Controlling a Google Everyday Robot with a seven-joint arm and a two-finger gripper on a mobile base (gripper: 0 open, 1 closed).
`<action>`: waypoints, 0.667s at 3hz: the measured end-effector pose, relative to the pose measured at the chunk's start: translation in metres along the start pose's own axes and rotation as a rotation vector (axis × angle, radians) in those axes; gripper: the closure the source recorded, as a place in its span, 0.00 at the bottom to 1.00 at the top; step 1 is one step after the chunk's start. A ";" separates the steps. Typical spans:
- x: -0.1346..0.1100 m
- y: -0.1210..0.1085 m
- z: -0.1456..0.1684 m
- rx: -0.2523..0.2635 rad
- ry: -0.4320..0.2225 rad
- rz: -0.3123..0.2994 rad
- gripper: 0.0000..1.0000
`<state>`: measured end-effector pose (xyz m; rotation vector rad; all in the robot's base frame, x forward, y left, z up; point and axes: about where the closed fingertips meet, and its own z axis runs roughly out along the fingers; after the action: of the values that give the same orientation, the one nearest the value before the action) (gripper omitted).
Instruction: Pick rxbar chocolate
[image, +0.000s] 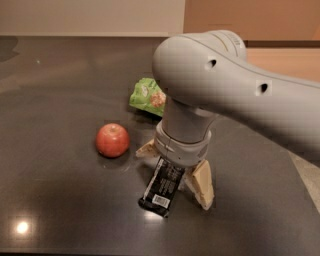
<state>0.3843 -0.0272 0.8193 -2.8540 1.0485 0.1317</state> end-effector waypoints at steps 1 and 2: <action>-0.001 0.001 0.000 -0.006 0.005 -0.005 0.18; -0.001 0.000 -0.002 -0.012 0.009 -0.004 0.41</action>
Offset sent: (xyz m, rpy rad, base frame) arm 0.0009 -0.0019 0.0047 -0.0253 0.0101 0.0009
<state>0.3837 -0.0273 0.8217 -2.8699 1.0476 0.1263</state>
